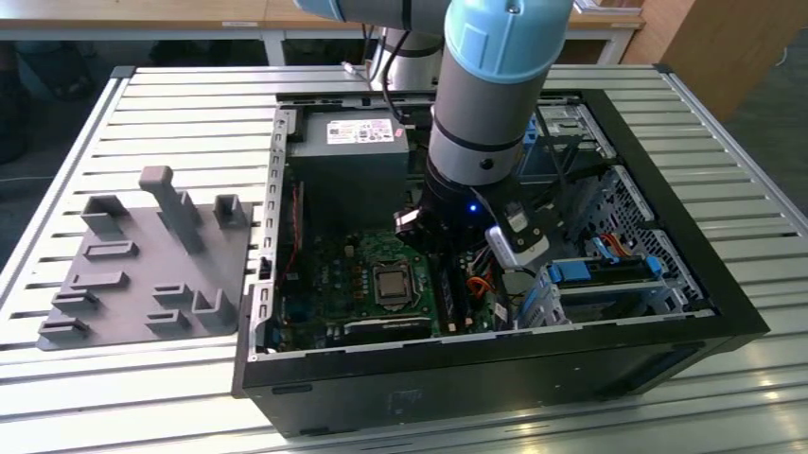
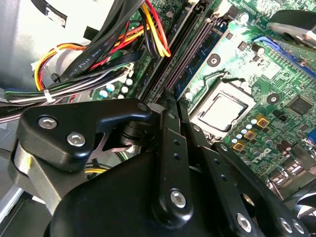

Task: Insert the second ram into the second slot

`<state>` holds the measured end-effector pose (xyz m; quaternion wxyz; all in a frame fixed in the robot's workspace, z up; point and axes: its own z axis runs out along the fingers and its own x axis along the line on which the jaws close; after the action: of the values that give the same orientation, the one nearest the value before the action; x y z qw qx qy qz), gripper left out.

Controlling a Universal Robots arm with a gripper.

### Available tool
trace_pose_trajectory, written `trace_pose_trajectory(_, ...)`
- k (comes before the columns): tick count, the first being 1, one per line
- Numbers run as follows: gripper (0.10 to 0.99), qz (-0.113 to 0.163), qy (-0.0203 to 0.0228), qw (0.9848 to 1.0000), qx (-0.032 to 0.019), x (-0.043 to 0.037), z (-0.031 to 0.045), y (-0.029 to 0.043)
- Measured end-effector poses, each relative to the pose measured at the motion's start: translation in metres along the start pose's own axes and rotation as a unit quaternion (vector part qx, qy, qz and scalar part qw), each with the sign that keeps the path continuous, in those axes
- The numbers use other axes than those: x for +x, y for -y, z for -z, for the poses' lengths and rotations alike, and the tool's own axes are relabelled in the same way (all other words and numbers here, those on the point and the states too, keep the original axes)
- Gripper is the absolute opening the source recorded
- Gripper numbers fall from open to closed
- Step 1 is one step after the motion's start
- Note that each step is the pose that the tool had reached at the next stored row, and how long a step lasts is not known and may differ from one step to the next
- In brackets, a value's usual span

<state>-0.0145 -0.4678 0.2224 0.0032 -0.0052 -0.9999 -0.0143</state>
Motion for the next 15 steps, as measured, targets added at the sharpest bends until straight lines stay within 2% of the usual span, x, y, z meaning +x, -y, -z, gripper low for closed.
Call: trace_pose_trajectory(15,0.137,-0.001,0.0,1.0,0.0004,-0.0002,-0.0029,0.0007)
